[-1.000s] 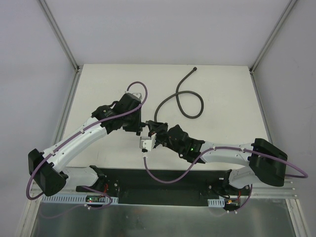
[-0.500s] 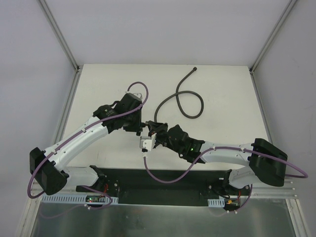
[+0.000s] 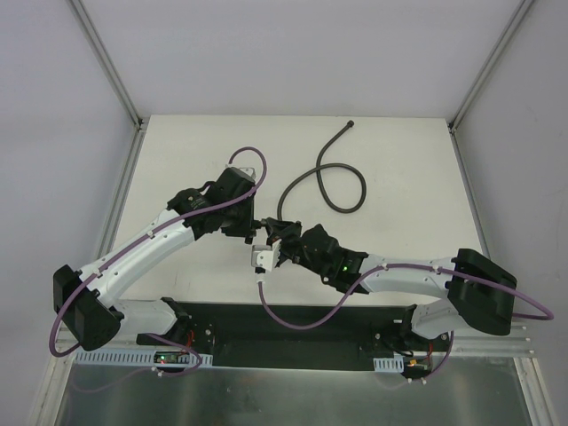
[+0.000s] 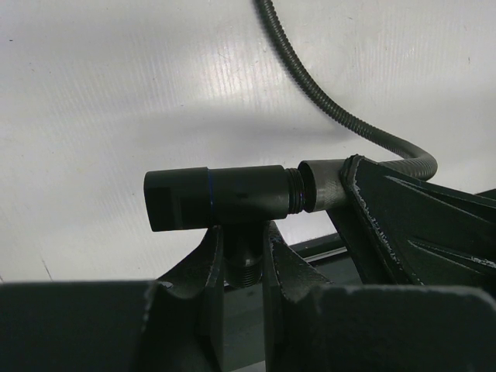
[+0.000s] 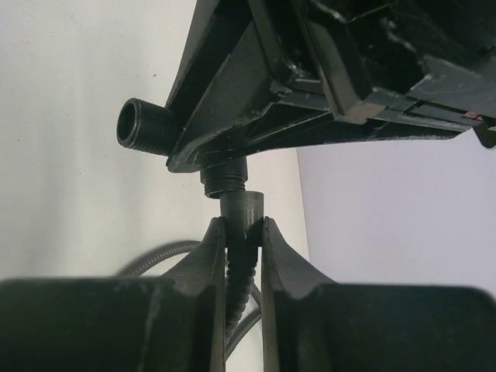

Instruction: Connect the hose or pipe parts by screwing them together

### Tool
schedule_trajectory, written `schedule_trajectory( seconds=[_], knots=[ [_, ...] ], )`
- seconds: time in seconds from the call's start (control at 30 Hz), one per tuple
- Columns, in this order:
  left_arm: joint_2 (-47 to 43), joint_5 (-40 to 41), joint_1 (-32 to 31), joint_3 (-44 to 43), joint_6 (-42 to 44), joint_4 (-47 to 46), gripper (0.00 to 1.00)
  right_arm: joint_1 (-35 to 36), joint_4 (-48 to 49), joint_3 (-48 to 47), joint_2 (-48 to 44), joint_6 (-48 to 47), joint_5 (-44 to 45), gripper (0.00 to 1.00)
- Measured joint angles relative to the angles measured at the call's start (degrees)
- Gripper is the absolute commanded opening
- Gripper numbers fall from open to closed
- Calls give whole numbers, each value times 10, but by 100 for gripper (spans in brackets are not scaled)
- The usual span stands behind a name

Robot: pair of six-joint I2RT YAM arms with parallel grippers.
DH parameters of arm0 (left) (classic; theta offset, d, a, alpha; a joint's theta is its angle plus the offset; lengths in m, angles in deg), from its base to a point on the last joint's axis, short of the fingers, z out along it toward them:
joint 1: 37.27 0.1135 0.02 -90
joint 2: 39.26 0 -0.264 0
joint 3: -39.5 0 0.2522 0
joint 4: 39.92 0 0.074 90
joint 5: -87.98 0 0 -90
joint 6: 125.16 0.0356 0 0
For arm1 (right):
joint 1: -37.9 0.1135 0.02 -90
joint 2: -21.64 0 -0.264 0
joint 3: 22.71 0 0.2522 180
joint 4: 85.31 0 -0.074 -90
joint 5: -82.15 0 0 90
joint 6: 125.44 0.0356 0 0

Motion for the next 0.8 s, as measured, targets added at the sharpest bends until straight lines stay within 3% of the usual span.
schedule_trajectory(
  seconds=[0.8],
  knots=[
    [9, 1, 0, -1, 0, 0, 0, 1, -6, 7, 0, 12, -10, 0]
  ],
)
